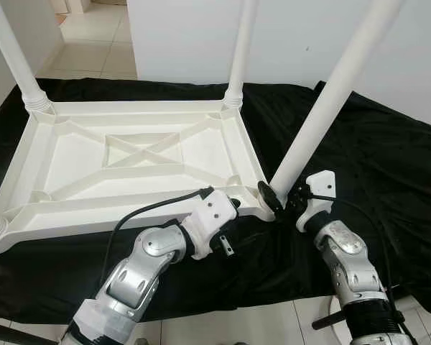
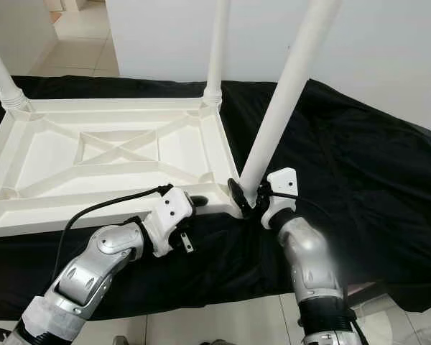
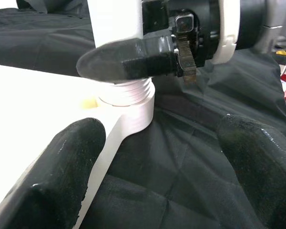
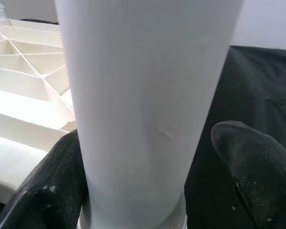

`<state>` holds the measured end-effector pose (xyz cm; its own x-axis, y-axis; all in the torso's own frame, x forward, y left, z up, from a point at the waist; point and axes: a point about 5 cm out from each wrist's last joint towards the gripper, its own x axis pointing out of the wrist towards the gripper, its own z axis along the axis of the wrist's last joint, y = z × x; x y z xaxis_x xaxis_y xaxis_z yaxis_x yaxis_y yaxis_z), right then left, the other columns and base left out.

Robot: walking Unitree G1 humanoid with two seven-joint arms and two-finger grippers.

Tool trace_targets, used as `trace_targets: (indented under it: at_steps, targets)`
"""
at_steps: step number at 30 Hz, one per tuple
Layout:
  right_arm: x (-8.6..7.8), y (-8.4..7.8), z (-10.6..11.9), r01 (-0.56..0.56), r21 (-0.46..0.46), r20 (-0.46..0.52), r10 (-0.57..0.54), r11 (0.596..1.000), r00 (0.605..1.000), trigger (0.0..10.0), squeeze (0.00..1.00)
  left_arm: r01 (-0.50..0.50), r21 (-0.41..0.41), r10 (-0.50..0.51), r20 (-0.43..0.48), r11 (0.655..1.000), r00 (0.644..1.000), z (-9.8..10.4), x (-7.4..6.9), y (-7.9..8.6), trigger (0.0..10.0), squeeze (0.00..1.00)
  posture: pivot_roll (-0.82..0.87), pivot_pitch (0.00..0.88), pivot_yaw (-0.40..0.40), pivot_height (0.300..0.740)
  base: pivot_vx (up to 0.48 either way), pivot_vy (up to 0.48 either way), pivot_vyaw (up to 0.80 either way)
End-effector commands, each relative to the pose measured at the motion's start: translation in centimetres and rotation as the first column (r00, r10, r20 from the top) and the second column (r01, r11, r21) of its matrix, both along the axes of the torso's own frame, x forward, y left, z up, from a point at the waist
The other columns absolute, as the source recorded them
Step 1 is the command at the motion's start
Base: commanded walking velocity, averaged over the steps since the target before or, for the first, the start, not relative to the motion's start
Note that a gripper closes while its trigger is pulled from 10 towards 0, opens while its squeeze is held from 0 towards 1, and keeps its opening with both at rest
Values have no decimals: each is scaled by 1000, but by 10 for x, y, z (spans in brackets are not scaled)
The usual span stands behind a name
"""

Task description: Building children table

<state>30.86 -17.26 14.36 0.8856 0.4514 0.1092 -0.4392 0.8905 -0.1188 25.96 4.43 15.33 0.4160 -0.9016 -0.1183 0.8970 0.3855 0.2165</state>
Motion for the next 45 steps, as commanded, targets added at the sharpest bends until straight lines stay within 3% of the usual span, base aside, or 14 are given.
trace_targets:
  at_steps: [1,3,7,9,14,15,16,17,26,27,30,31,38,45]
  targets:
    - [2,-2,-3,-29,-19,-15,28,999,999,8471,0,37,2,-37,-8,999,999,0,-3,-3,10000,0,-50,75,-64,740,0,0,0]
    - [8,2,-3,-88,-41,-31,87,995,996,7059,0,40,2,-40,-4,999,999,1,-3,-4,10000,0,-48,70,-65,740,0,0,0]
    - [14,5,-4,-141,-71,-40,139,987,990,7137,0,38,-1,-38,4,999,999,2,-1,-6,10000,0,-43,63,-68,740,0,0,0]
    - [17,7,-5,-161,-78,-46,158,984,986,9647,0,39,-3,-39,5,999,999,3,-1,-7,10000,0,-39,56,-69,740,0,0,0]
    - [19,7,-5,-178,-94,-45,174,980,984,9569,0,41,-3,-41,9,999,999,3,-1,-8,10000,0,-38,53,-71,740,0,0,0]
    - [20,8,-6,-192,-96,-50,188,977,981,8510,0,41,-1,-41,11,999,999,2,-1,-8,10000,0,-38,50,-72,740,0,0,0]
    - [20,8,-7,-201,-99,-53,197,975,979,8196,0,41,0,-41,12,999,999,2,-1,-8,10000,0,-38,50,-72,740,0,0,0]
    - [20,8,-8,-209,-99,-54,205,973,977,549,0,40,1,-40,15,999,999,3,-1,-8,10000,0,-35,50,-75,740,0,0,0]
    - [17,5,-13,-221,-96,-57,216,971,975,0,0,42,0,-42,12,999,999,2,-3,-9,10000,0,-36,54,-78,740,0,0,0]
    - [15,4,-15,-213,-86,-61,208,973,976,1529,0,44,0,-43,11,999,999,2,-4,-9,10000,0,-37,54,-78,740,0,0,0]
    - [14,3,-16,-206,-78,-64,202,975,977,1529,0,44,0,-44,9,999,999,1,-4,-9,10000,0,-37,54,-78,740,0,0,0]
    - [12,2,-18,-204,-70,-69,199,976,978,10000,0,46,-1,-46,7,999,999,1,-5,-9,10000,0,-39,57,-78,740,0,0,0]
    - [6,5,-21,-180,-51,-70,177,982,982,10000,0,50,-1,-50,4,999,999,0,-6,-10,10000,0,-47,61,-78,740,0,0,0]
    - [3,9,-25,-33,-63,-92,27,997,995,10000,0,56,-3,-56,-2,998,998,-1,-8,-11,10000,0,-46,63,-80,740,0,0,0]
